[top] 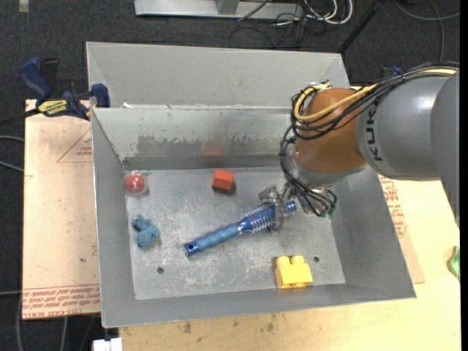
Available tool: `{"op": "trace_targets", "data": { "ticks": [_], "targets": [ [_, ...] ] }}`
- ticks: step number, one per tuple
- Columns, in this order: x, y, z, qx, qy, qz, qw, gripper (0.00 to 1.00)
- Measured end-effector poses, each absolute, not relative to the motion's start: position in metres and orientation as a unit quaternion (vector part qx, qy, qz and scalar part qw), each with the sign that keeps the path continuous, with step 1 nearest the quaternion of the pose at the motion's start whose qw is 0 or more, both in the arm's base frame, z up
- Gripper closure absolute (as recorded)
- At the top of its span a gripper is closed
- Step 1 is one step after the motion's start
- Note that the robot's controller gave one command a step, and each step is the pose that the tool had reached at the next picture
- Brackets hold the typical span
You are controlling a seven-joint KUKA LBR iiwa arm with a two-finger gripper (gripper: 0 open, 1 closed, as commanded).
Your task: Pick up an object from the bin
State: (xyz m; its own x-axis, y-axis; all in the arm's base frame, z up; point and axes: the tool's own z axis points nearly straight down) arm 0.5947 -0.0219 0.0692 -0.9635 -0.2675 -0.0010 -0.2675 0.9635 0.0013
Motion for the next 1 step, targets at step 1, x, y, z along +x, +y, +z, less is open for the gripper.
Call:
{"op": "trace_targets", "data": {
  "ticks": [1],
  "targets": [
    [0.5917,-0.0218,0.1736,-0.133,0.991,-0.001,0.005,1.0]
  ]
}}
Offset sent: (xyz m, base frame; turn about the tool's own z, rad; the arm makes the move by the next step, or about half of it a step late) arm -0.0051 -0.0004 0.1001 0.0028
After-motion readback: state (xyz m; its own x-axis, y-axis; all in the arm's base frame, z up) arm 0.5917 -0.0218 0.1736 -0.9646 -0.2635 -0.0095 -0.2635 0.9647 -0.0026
